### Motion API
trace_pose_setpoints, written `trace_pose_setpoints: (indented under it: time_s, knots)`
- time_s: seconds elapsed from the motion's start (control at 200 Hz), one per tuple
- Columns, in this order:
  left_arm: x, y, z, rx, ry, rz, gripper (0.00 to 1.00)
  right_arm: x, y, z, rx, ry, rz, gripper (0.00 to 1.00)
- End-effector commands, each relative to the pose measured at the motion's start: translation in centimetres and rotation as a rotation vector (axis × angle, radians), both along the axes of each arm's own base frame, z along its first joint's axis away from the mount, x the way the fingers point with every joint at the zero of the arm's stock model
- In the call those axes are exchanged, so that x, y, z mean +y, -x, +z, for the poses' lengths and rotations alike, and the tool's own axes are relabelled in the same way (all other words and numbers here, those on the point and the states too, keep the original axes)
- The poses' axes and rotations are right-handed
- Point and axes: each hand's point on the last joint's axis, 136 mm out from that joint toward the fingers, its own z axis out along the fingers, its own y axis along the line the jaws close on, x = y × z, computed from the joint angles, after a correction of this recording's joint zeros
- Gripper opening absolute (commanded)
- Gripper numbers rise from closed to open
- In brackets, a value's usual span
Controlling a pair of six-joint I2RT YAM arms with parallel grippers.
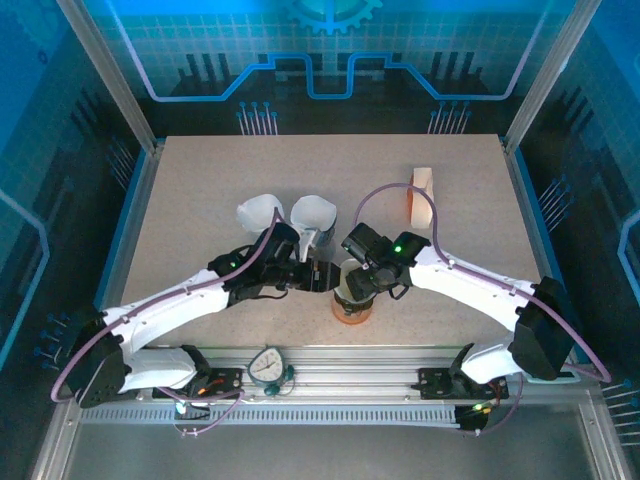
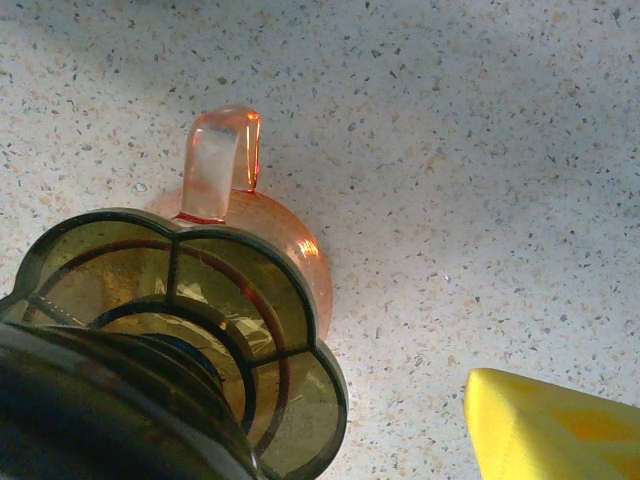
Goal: Place the coffee filter in the dripper
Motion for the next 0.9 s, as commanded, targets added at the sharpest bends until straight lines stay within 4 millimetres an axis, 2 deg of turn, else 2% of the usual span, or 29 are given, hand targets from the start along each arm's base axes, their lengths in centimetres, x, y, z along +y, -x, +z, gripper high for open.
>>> trace_pose_setpoints:
  time_s: [0.0,0.08,0.225,0.355,0.405,0.495,0.59,0.71,0.896]
  knots:
    - [-0.8,-0.7,1.2,-0.053,0.025,-0.042,0.61,-0.5,-0.1,-0.8,0.012,0.020,-0.020,0.73]
    - [-0.7,-1.0,0.8,-0.043,0.018,-0.029,0.55,-0.5,-0.1,-0.8,0.012,0.021,-0.018,0.73]
    - [-0.8,-1.4,0.7,-0.050,0.025,-0.021,0.52,-0.5,-0.1,-0.9,0.013,0.022,-0.019,0.73]
    - [-0.8,-1.5,0.7,-0.053,0.022,-0.021,0.38,-0.5,-0.1,-1.0,0.016,0.022,-0.019,0.73]
    - [-0.8,-1.5,0.6,-0.052,0.021,-0.023,0.40,-0.5,0.0,-1.0,0.015,0.023,-0.018,0.73]
    - [-0.8,-1.4,0.8,-0.062,0.027,-0.023,0.52,-0.5,-0.1,-1.0,0.017,0.020,-0.019,0.73]
    - [-0.8,-1.6,1.4,-0.091,0.036,-0.025,0.53,-0.4,-0.1,-1.1,0.017,0.019,-0.020,0.73]
    - [-0.9,-1.8,1.8,-0.121,0.042,-0.035,0.42,-0.3,-0.2,-1.1,0.019,0.019,-0.018,0.73]
    - [-0.9,-1.9,1.2,-0.115,0.027,-0.040,0.28,-0.4,-0.1,-1.2,0.022,0.023,-0.020,0.73]
